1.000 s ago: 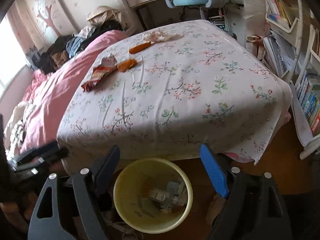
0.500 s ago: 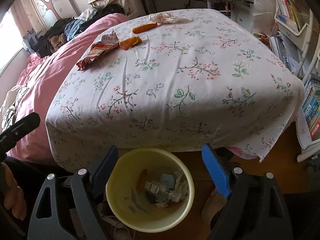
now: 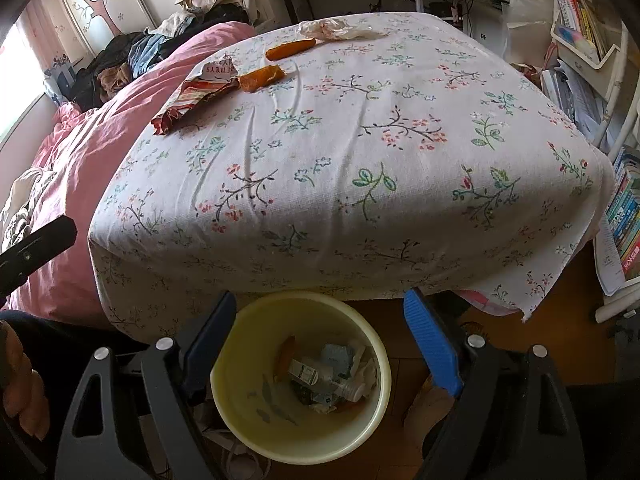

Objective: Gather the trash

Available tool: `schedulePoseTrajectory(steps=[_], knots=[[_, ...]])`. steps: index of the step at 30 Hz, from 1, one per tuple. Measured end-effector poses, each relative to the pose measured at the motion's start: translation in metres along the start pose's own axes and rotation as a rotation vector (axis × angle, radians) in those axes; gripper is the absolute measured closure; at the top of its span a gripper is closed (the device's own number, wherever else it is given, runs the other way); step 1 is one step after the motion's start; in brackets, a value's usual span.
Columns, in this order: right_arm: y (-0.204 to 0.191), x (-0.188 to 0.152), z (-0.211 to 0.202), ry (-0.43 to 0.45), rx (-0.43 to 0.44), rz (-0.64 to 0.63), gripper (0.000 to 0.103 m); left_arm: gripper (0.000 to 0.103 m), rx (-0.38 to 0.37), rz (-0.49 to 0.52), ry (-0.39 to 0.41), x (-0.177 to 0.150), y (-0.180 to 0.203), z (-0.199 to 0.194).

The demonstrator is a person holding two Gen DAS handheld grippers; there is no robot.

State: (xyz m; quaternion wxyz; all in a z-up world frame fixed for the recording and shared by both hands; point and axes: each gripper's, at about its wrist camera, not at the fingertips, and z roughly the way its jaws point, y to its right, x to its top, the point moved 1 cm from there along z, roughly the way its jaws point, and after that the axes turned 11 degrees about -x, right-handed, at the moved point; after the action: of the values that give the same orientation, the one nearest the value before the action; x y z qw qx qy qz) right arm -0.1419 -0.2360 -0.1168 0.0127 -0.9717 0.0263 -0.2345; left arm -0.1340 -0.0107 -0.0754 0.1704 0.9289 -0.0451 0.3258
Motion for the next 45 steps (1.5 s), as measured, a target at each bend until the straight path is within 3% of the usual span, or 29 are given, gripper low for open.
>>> schedulePoseTrajectory(steps=[45], knots=[[-0.0060,-0.0053,0.0059,-0.023,-0.006,-0.017,0.021,0.020,-0.016,-0.036,-0.002,-0.0001,-0.0042,0.0037]])
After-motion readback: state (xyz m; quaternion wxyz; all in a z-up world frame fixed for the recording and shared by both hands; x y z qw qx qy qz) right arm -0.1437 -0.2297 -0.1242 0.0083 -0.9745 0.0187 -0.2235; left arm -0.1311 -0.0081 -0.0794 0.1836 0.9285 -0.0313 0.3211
